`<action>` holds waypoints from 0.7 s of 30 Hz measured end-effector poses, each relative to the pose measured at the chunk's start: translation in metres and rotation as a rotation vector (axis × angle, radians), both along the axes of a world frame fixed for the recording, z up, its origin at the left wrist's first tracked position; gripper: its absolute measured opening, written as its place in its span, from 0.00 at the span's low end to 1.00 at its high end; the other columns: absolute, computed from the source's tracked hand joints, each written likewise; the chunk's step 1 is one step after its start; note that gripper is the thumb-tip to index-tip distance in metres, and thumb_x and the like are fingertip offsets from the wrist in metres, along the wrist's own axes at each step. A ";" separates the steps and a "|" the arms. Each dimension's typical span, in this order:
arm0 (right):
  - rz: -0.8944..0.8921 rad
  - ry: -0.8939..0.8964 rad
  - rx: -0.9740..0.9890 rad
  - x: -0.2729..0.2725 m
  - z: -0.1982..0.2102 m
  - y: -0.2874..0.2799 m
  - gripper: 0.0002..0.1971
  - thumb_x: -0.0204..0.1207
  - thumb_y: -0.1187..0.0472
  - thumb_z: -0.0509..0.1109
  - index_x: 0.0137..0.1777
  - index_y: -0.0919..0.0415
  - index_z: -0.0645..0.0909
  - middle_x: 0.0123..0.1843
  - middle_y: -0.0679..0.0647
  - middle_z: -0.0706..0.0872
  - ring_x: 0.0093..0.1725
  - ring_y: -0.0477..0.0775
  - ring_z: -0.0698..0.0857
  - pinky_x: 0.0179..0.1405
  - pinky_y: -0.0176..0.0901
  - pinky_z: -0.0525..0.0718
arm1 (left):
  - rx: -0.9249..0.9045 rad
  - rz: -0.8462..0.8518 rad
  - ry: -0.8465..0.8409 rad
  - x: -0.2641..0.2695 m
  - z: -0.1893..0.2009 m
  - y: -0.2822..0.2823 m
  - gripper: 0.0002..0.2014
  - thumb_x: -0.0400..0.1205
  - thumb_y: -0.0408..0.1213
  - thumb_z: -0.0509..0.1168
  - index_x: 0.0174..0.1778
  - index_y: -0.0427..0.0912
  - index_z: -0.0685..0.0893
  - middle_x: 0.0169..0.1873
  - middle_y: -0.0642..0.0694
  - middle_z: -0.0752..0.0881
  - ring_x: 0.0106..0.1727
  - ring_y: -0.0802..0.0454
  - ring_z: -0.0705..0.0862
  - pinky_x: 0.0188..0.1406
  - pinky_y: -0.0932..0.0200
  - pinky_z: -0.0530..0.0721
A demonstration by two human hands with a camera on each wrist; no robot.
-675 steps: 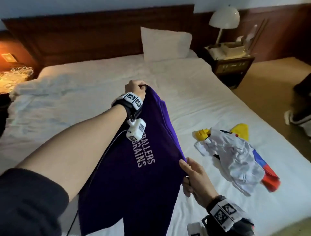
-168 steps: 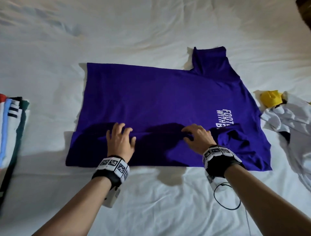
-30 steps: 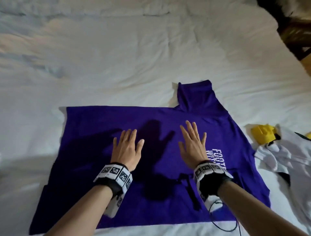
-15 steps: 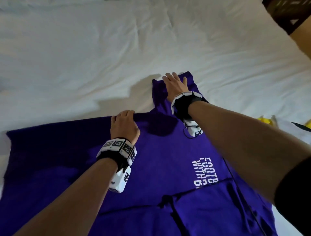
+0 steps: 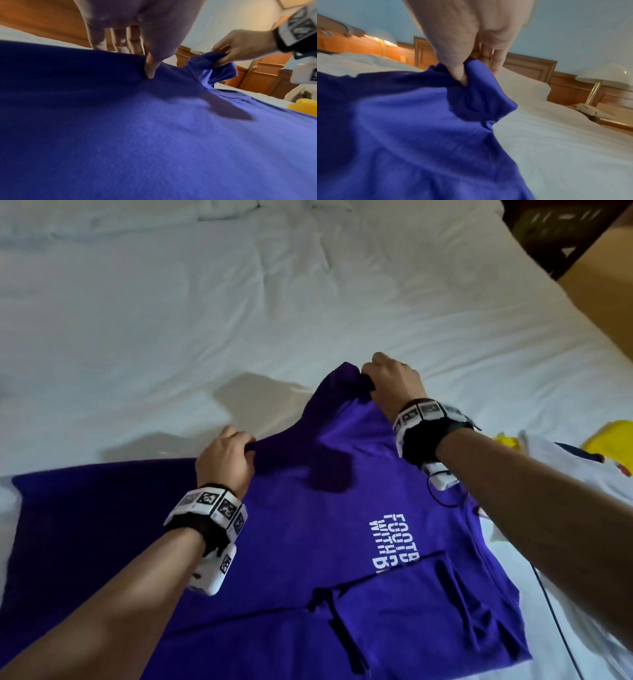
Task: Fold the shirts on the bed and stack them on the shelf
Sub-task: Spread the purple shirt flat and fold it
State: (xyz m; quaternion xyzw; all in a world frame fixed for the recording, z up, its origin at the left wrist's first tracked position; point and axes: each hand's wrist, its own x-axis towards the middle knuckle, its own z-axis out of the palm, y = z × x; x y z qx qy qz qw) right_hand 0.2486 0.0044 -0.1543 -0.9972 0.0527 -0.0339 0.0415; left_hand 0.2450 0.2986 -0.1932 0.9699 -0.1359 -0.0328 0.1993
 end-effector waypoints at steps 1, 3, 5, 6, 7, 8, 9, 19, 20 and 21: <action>0.017 -0.070 0.013 -0.020 0.005 -0.002 0.10 0.73 0.74 0.64 0.52 0.66 0.81 0.53 0.62 0.79 0.48 0.68 0.83 0.34 0.52 0.73 | -0.019 -0.004 -0.039 -0.008 0.004 0.002 0.07 0.79 0.33 0.70 0.52 0.41 0.88 0.51 0.42 0.83 0.48 0.36 0.84 0.37 0.52 0.74; 0.041 -0.200 0.043 -0.065 0.015 -0.002 0.10 0.68 0.74 0.70 0.48 0.63 0.83 0.48 0.60 0.80 0.44 0.66 0.84 0.30 0.51 0.78 | -0.069 -0.005 -0.108 -0.030 0.010 0.008 0.05 0.76 0.31 0.72 0.47 0.42 0.88 0.47 0.42 0.84 0.43 0.35 0.85 0.33 0.50 0.78; 0.048 -0.302 0.078 -0.118 0.019 0.003 0.13 0.65 0.71 0.75 0.49 0.61 0.85 0.44 0.58 0.81 0.41 0.63 0.84 0.28 0.48 0.80 | -0.113 0.008 -0.145 -0.058 0.011 0.015 0.06 0.74 0.30 0.74 0.44 0.42 0.88 0.45 0.44 0.84 0.39 0.36 0.85 0.31 0.49 0.81; 0.060 -0.326 0.103 -0.144 0.017 0.008 0.14 0.64 0.71 0.75 0.50 0.61 0.86 0.43 0.58 0.81 0.40 0.62 0.84 0.28 0.46 0.80 | -0.125 0.018 -0.147 -0.072 0.007 0.020 0.08 0.72 0.28 0.75 0.44 0.42 0.89 0.44 0.44 0.84 0.39 0.37 0.85 0.31 0.48 0.82; 0.071 -0.332 0.133 -0.173 0.013 0.014 0.14 0.63 0.70 0.75 0.50 0.61 0.86 0.43 0.58 0.81 0.39 0.61 0.84 0.28 0.45 0.81 | -0.135 0.015 -0.142 -0.087 0.002 0.023 0.10 0.70 0.26 0.75 0.43 0.42 0.89 0.43 0.44 0.85 0.39 0.37 0.86 0.32 0.48 0.83; 0.082 -0.313 0.163 -0.198 0.006 0.020 0.14 0.63 0.71 0.75 0.49 0.62 0.86 0.42 0.58 0.81 0.37 0.60 0.84 0.27 0.45 0.81 | -0.139 0.001 -0.131 -0.100 -0.005 0.026 0.12 0.68 0.24 0.76 0.43 0.42 0.89 0.43 0.45 0.85 0.40 0.38 0.86 0.34 0.48 0.84; 0.094 -0.265 0.186 -0.221 -0.006 0.026 0.15 0.61 0.71 0.75 0.49 0.61 0.86 0.42 0.57 0.81 0.36 0.59 0.84 0.27 0.44 0.81 | -0.124 -0.023 -0.121 -0.112 -0.013 0.028 0.14 0.67 0.23 0.77 0.44 0.42 0.89 0.43 0.45 0.85 0.42 0.38 0.85 0.36 0.46 0.84; 0.035 0.127 0.091 -0.281 -0.050 0.051 0.14 0.54 0.49 0.69 0.39 0.50 0.86 0.33 0.45 0.89 0.32 0.52 0.84 0.46 0.50 0.66 | -0.067 -0.244 -0.073 -0.143 -0.047 -0.014 0.14 0.64 0.27 0.81 0.43 0.45 0.92 0.44 0.47 0.87 0.45 0.39 0.84 0.42 0.43 0.83; 0.009 0.079 0.097 -0.282 -0.047 0.053 0.13 0.53 0.51 0.70 0.38 0.51 0.85 0.31 0.46 0.88 0.29 0.54 0.83 0.45 0.48 0.69 | -0.077 -0.225 -0.075 -0.144 -0.045 -0.015 0.14 0.64 0.27 0.80 0.42 0.45 0.92 0.44 0.47 0.87 0.44 0.39 0.84 0.41 0.43 0.83; -0.015 0.051 0.105 -0.285 -0.043 0.055 0.12 0.53 0.51 0.71 0.38 0.52 0.84 0.30 0.47 0.87 0.26 0.55 0.82 0.42 0.46 0.73 | -0.088 -0.210 -0.085 -0.147 -0.043 -0.016 0.13 0.64 0.28 0.80 0.43 0.44 0.91 0.44 0.46 0.87 0.45 0.38 0.84 0.43 0.43 0.83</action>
